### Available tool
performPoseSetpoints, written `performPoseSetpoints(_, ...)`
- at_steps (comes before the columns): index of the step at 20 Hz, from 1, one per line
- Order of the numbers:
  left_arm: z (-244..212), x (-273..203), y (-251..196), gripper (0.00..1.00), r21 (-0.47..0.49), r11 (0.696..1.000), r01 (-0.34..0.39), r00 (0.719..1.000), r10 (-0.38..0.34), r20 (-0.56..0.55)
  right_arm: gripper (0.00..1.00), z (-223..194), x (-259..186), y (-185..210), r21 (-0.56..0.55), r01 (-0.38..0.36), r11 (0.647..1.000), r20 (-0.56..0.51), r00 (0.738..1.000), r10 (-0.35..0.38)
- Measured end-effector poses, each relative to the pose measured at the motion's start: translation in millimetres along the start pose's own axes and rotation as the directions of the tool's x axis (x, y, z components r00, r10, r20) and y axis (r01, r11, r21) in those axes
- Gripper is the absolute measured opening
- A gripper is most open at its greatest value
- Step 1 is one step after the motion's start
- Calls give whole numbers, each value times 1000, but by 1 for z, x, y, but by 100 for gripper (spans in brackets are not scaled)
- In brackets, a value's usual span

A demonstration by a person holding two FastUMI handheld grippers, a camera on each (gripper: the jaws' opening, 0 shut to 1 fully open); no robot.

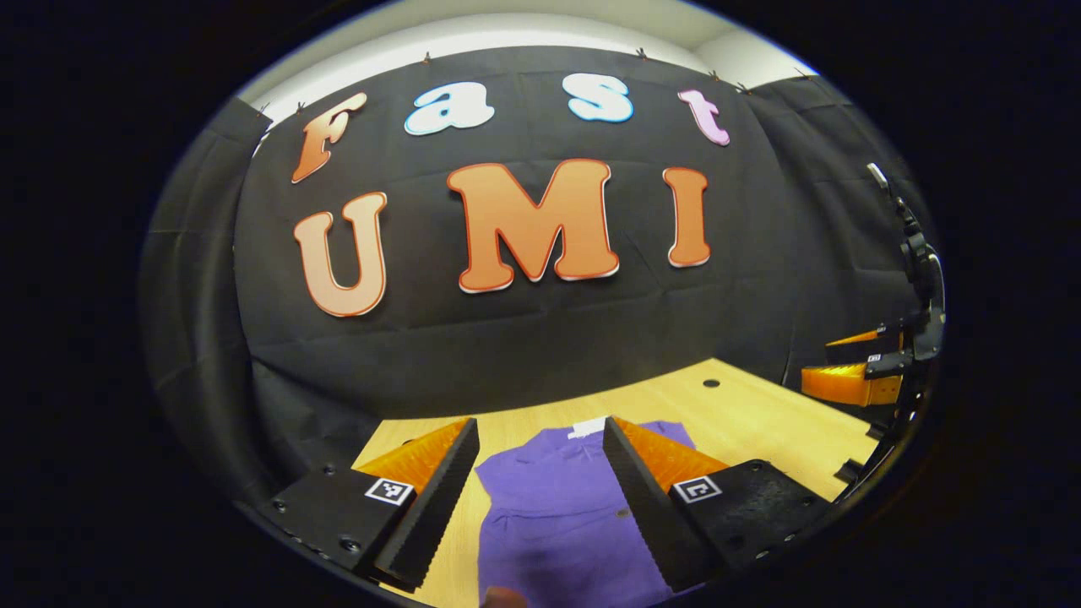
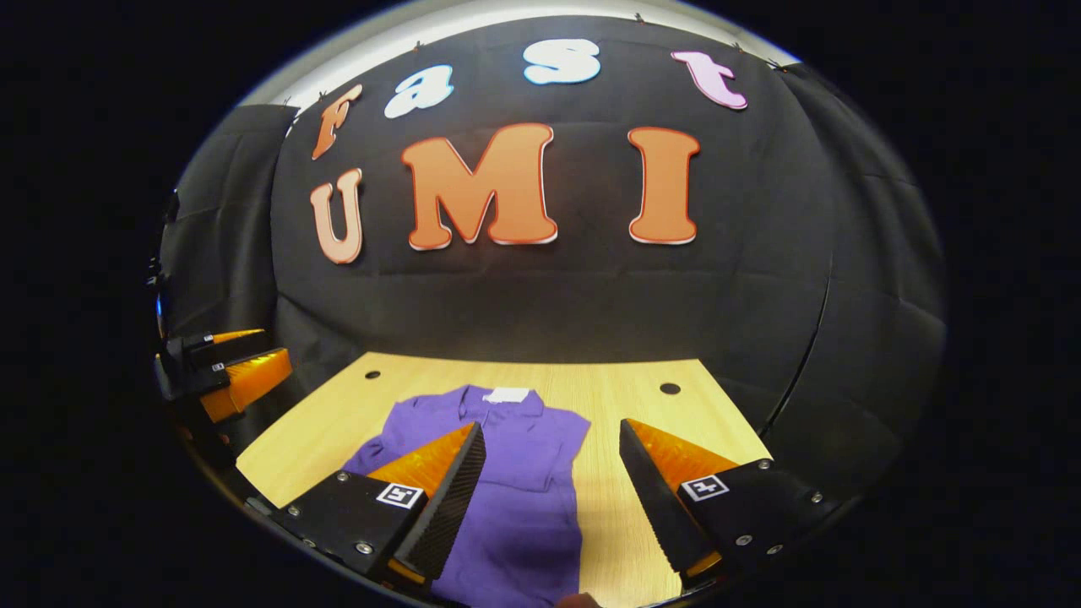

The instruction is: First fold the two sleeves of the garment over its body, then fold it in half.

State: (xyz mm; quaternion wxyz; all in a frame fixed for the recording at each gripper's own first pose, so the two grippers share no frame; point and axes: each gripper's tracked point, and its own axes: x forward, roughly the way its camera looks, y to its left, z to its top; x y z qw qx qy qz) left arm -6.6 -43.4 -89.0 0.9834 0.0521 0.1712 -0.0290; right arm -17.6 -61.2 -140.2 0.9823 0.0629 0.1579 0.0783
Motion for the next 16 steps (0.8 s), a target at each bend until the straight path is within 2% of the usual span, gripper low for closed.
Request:
performPoseSetpoints(3, -37, -10, 13, 96, -19, 1000, -16, 993, 13, -116, 95, -31, -8, 0, 5, -7, 1000, -94, 995, 7)
performPoseSetpoints(7, -96, -30, 25, 96, -63, 997, -51, 962, 32, -272, 95, -79, -16, 3, 37, -17, 999, -233, 972, 25)
performPoseSetpoints(12, -177, -45, 33, 96, -100, 993, -59, 870, 2, -493, 95, -155, -30, 8, 112, -19, 994, -434, 899, 66)
performPoseSetpoints(14, -198, -52, 38, 97, -107, 992, -61, 835, -8, -550, 95, -180, -39, 6, 110, -12, 994, -497, 865, 65)
performPoseSetpoints(16, -223, -63, 41, 97, -120, 991, -51, 788, -34, -615, 96, -203, -45, 6, 101, -16, 995, -559, 827, 70)
